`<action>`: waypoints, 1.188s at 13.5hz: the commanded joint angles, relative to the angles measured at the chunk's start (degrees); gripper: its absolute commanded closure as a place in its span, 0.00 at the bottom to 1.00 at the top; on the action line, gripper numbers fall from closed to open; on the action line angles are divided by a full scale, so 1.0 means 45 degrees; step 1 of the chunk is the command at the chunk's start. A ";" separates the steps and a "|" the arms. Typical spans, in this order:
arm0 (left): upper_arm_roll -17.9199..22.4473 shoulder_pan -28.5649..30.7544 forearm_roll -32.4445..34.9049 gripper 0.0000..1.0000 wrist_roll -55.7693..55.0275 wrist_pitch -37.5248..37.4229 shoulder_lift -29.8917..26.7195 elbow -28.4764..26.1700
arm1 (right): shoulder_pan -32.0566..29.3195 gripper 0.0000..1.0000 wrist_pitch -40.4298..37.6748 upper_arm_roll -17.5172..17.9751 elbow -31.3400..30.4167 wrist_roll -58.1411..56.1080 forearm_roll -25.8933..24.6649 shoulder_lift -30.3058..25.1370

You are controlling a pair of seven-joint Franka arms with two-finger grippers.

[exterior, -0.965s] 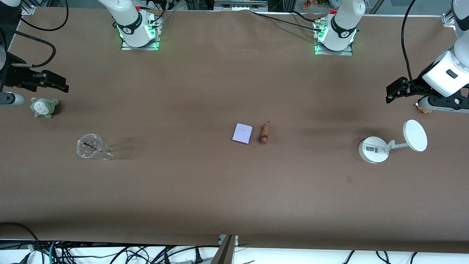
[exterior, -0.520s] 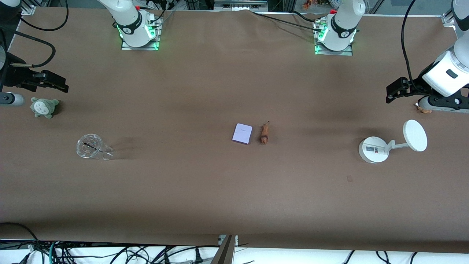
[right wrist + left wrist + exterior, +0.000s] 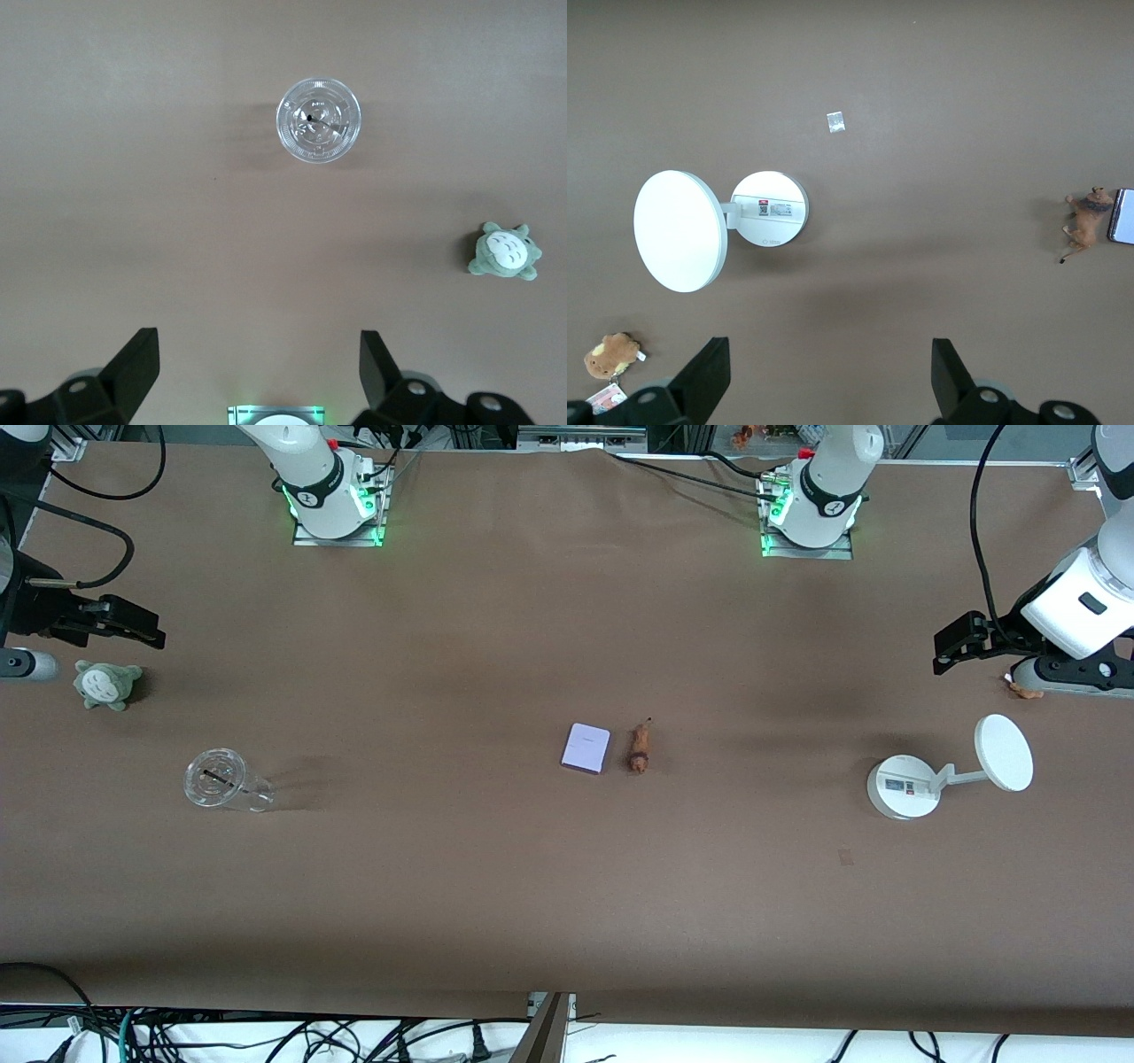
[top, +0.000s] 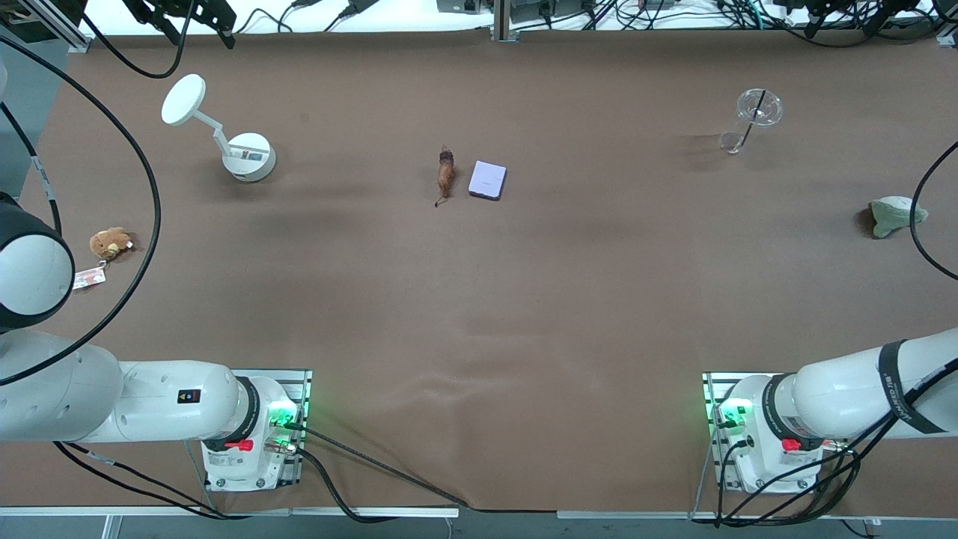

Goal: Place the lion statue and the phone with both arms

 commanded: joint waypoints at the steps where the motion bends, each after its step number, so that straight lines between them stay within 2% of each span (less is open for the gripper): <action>1: -0.0002 -0.0025 -0.0150 0.00 0.0155 -0.0328 0.0178 0.0421 | -0.0172 0.00 -0.0020 0.0208 0.0243 -0.0156 -0.0183 0.0148; 8: -0.0002 -0.0025 -0.0150 0.00 0.0155 -0.0328 0.0178 0.0421 | -0.0173 0.00 -0.0020 0.0208 0.0224 -0.0097 -0.0203 0.0264; 11: -0.0002 -0.0025 -0.0150 0.00 0.0155 -0.0328 0.0178 0.0421 | 0.0080 0.00 0.0019 0.0286 0.0244 -0.0097 -0.0865 0.0925; 14: -0.0002 -0.0025 -0.0150 0.00 0.0155 -0.0328 0.0178 0.0421 | 0.0335 0.00 0.0077 0.0305 0.0244 0.0040 -0.0653 0.1124; 16: -0.0002 -0.0025 -0.0150 0.00 0.0155 -0.0328 0.0178 0.0421 | 0.0374 0.00 0.0737 0.0325 0.0263 0.0001 -0.0458 0.1436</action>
